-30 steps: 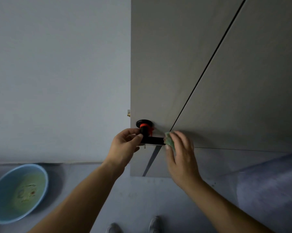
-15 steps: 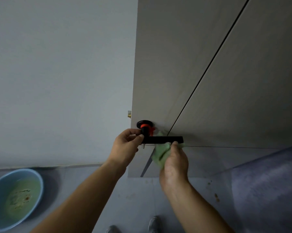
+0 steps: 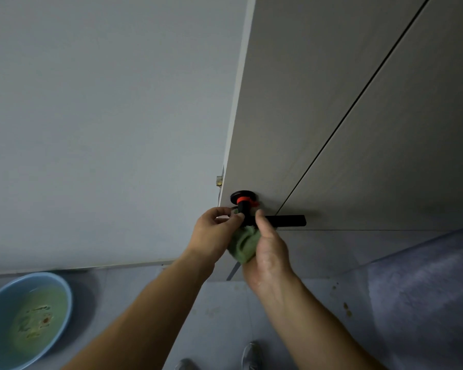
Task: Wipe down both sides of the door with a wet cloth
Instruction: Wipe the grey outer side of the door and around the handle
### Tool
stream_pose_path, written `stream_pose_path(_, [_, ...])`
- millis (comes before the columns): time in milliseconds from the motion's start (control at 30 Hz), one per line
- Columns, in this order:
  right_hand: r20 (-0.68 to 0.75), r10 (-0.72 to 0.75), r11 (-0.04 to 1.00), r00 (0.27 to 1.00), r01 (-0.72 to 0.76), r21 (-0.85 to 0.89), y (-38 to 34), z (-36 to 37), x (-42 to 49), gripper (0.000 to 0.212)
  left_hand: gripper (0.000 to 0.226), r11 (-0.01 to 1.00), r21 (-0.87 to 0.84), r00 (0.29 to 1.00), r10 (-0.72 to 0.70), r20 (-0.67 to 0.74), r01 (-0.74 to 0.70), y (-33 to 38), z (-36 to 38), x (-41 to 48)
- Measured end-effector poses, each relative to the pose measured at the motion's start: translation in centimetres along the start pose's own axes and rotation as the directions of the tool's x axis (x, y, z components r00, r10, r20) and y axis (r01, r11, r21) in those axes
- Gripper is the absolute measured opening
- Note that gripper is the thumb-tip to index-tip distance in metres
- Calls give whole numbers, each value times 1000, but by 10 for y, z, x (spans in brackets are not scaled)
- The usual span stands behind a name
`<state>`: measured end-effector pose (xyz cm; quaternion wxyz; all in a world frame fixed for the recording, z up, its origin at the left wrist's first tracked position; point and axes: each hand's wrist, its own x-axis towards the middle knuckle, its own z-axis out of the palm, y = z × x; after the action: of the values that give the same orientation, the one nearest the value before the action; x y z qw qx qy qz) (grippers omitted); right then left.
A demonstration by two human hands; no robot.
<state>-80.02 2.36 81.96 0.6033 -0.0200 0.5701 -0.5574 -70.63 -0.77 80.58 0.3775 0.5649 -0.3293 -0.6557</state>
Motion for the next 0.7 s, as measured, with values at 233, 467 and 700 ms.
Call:
stream_pose_path(233, [-9,-52,993,999,53,108,-22,-13,6,39,13,996,76,999,38,-10,-38,-3,-3,1])
stream_pose_path(467, [-48,-49,999,998,49,9,-23,-22,7,35,4,971,170,983,178,-52,-167,-3,5,6])
stream_pose_path(700, [-42,-652,643,757,522,-561,-49,-56,16,19,18,890,390,951,294,-97,-235,-5,21,4])
